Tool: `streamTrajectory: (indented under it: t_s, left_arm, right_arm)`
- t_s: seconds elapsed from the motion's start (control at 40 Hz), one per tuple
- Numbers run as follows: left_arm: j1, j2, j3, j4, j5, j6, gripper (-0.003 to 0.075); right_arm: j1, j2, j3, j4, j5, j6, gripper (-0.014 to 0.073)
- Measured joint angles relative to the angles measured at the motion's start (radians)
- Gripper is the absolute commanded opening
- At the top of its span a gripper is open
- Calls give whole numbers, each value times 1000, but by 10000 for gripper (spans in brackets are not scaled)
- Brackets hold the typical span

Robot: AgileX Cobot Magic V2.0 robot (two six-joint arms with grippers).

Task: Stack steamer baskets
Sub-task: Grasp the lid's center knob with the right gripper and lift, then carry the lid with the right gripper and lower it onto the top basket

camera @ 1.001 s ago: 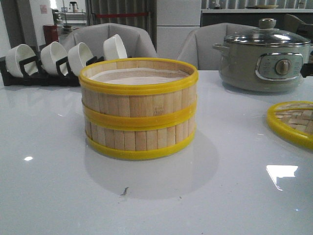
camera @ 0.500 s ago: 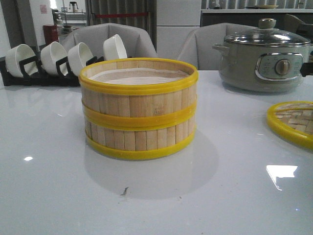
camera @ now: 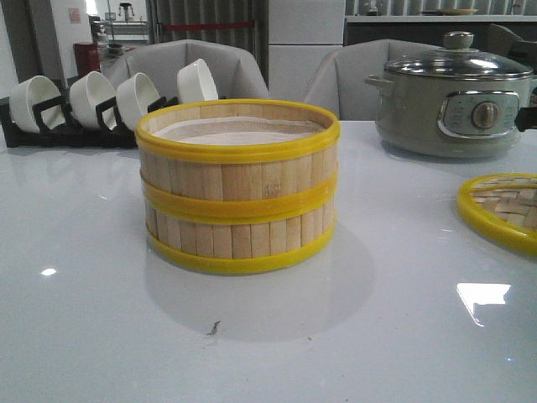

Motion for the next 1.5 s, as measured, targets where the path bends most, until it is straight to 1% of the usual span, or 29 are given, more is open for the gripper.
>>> streamTrajectory:
  t_s: [0.73,0.8,1.0,1.18,1.28,1.4,1.5]
  left_arm:
    - [0,0,0,0,0,0,85]
    - [0,0,0,0,0,0,85]
    - [0,0,0,0,0,0,85]
    - [0,0,0,0,0,0,85]
    - [0,0,0,0,0,0,85]
    - [0,0,0,0,0,0,85]
    - [0,0,0,0,0,0,85]
  right_arm:
    - [0,13,-5,0,-1,0,331]
    - [0,13,-5,0,-1,0,290]
    - [4,13,-9,0,16,0,25]
    - [37,9,-9,-19,21,0,29]
    - [78,-3,-28,-17,65,0,29]
    - [141,-35,-102,-17,123,0,29]
    - [201,-60,-221,-15,179,0,29]
